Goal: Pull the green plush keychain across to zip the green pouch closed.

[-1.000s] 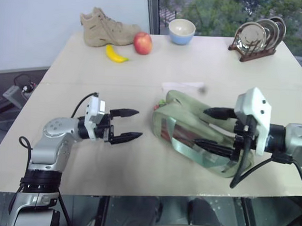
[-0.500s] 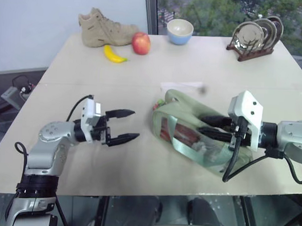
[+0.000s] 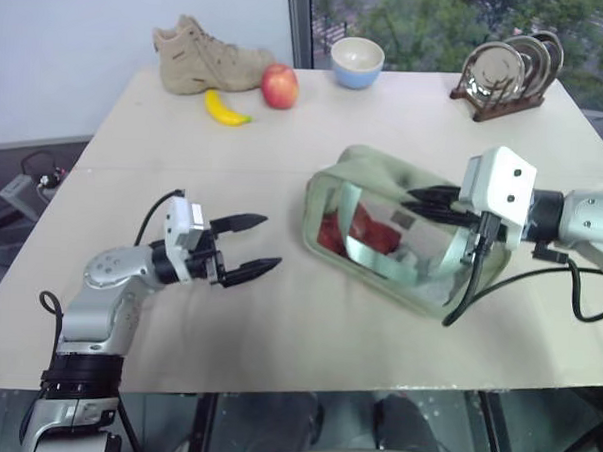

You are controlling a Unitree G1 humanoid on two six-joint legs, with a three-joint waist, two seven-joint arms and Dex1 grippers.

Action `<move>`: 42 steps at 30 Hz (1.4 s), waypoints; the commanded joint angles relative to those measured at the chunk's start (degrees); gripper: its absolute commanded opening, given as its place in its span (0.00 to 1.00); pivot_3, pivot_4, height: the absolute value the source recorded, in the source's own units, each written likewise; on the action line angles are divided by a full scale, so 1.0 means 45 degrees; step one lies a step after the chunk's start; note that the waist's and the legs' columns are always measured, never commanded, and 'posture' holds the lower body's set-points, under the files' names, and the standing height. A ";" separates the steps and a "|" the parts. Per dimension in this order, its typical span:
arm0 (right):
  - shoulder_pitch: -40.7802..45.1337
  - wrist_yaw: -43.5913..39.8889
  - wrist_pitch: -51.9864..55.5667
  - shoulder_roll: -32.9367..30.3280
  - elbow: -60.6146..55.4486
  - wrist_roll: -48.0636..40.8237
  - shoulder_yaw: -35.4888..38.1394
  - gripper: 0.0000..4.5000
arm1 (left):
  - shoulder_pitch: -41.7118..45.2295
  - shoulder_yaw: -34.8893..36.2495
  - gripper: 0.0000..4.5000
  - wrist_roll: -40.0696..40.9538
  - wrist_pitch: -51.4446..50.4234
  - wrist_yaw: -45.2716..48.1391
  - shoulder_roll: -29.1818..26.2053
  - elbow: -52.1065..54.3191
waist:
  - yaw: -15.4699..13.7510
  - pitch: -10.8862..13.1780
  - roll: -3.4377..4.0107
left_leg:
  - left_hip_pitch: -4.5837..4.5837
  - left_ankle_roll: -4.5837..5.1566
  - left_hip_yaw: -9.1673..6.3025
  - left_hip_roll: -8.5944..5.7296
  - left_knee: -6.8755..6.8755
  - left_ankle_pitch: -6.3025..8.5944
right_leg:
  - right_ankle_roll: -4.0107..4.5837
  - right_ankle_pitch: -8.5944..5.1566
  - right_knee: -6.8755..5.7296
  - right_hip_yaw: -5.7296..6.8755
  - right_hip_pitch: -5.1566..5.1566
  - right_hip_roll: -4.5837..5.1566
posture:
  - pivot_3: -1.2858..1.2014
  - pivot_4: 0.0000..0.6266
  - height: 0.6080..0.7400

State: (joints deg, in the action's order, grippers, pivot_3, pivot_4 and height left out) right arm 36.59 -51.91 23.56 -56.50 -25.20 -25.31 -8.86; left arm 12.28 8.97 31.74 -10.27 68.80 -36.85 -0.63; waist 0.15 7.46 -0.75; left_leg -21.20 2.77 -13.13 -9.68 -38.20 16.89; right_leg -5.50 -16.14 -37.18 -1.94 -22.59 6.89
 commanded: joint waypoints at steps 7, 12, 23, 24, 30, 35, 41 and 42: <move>0.3036 -0.2606 -0.7108 0.1862 0.5699 0.4016 -0.1369 0.01 | 0.0074 0.0492 1.00 0.0348 -0.0391 -0.0995 0.0223 0.0650 | 0.0229 0.0000 0.0000 | -0.0007 -0.0001 0.0022 0.0003 -0.0003 0.0000 | 0.0000 0.0000 -0.0033 0.0010 -0.0032 0.0004 | 0.52 0.24 1.00; 0.2837 -0.3006 -0.9445 0.2586 0.7481 0.4772 -0.1494 0.01 | -0.0423 0.0607 1.00 0.0436 -0.0665 -0.1482 0.0284 0.1205 | 0.0243 0.0000 0.0001 | -0.0007 -0.0001 0.0036 0.0002 -0.0004 0.0000 | 0.0001 0.0000 -0.0057 0.0074 -0.0046 0.0030 | 0.52 0.24 1.00; 0.0739 -0.2844 -0.8134 0.2867 0.5621 0.3792 -0.0640 0.01 | 0.0642 0.1202 1.00 0.3295 -0.5689 -0.5210 0.1337 0.1826 | 0.0171 -0.0002 0.0000 | 0.0041 -0.0005 0.0051 0.0004 -0.0029 -0.0002 | 0.0002 0.0000 -0.0146 0.0068 -0.0034 0.0023 | 0.52 0.24 1.00; 0.0675 -0.2753 -0.7926 0.2917 0.5412 0.3824 -0.0601 0.01 | 0.0923 0.1183 1.00 0.3627 -0.6337 -0.5518 0.1432 0.1647 | 0.0178 -0.0004 -0.0003 | 0.0044 -0.0007 0.0051 0.0004 -0.0031 -0.0003 | 0.0002 0.0000 -0.0154 0.0068 -0.0033 0.0023 | 0.52 0.24 1.00; 0.0628 -0.2463 -0.7163 0.3063 0.4827 0.4066 -0.0480 0.01 | 0.2478 0.0654 1.00 0.2993 -0.6784 -0.6523 0.2121 0.0477 | 0.0241 -0.0009 -0.0006 | 0.0064 -0.0012 0.0077 0.0007 -0.0032 -0.0006 | 0.0002 0.0000 -0.0160 0.0041 -0.0030 0.0022 | 0.52 0.24 1.00; 0.0695 -0.2381 -0.6791 0.3066 0.4659 0.4088 -0.0329 0.01 | 0.2977 -0.0772 1.00 0.0963 -0.5188 -0.6183 0.2367 0.0161 | 0.0258 -0.0010 -0.0007 | 0.0058 -0.0012 0.0087 0.0007 -0.0027 -0.0005 | 0.0002 0.0000 -0.0147 0.0036 -0.0032 0.0027 | 0.52 0.24 1.00; 0.0600 -0.2350 -0.6568 0.3116 0.4457 0.4091 -0.0232 0.00 | 0.2831 -0.1409 0.83 -0.0492 -0.3657 -0.6875 0.3460 0.0062 | 0.0130 -0.0010 -0.0008 | 0.0053 -0.0012 0.0085 0.0005 -0.0028 -0.0005 | 0.0002 0.0001 -0.0142 0.0042 -0.0031 0.0032 | 0.52 0.24 1.00; 0.0590 -0.2351 -0.6547 0.3124 0.4442 0.4087 -0.0221 0.00 | 0.2727 -0.1446 0.74 -0.0600 -0.3552 -0.6889 0.3563 0.0152 | 0.0132 -0.0010 -0.0008 | 0.0053 -0.0012 0.0085 0.0005 -0.0028 -0.0005 | 0.0002 0.0001 -0.0142 0.0042 -0.0031 0.0034 | 0.52 0.24 1.00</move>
State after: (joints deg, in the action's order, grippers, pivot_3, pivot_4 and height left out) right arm 39.15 -63.11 -6.00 -42.81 -2.66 -6.48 -11.20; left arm 24.86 3.74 30.10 -27.90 37.90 -21.30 -1.47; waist 0.74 7.41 -0.79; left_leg -20.98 2.72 -12.75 -9.66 -38.33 16.86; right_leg -5.50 -16.14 -37.82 -1.74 -22.73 7.04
